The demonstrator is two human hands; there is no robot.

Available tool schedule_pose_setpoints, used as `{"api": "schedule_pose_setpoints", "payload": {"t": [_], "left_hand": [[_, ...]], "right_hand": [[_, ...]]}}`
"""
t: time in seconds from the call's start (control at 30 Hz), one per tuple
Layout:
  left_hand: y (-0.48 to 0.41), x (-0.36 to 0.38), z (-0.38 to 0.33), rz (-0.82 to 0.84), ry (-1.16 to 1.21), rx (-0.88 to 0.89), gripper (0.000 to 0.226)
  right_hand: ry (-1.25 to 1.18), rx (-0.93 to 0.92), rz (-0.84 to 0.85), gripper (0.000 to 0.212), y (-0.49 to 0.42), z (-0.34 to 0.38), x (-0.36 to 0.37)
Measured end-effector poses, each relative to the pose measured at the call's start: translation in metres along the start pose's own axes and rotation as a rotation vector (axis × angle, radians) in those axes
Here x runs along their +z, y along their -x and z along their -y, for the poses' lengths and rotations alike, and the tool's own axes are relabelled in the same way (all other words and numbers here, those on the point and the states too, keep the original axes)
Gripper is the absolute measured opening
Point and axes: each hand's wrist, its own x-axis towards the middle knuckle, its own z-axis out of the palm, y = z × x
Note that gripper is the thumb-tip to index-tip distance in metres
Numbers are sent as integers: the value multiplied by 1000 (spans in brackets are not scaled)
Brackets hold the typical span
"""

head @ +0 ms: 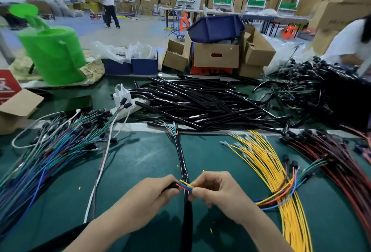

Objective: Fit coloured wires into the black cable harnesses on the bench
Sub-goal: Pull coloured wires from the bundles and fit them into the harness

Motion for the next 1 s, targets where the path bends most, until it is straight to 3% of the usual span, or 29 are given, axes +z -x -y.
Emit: {"api": "schedule_pose_setpoints", "payload": {"t": [0.13, 0.27, 0.6, 0.83, 1.0], "left_hand": [[-2, -2, 4, 34, -12, 9, 10], [-5, -4, 4, 121, -28, 10, 27], [-12, -4, -5, 272, -50, 45, 28], [-9, -7, -7, 143, 107, 19, 26], [-12, -8, -10, 231, -2, -107, 32]], "right_hand": [[59, -23, 9, 19, 0, 2, -1], [173, -63, 23, 26, -1, 0, -2], [244, -86, 6, 11, -3, -5, -4], [161, -103, 14, 4, -4, -5, -8], [296, -83, 0, 7, -2, -5, 2]]}}
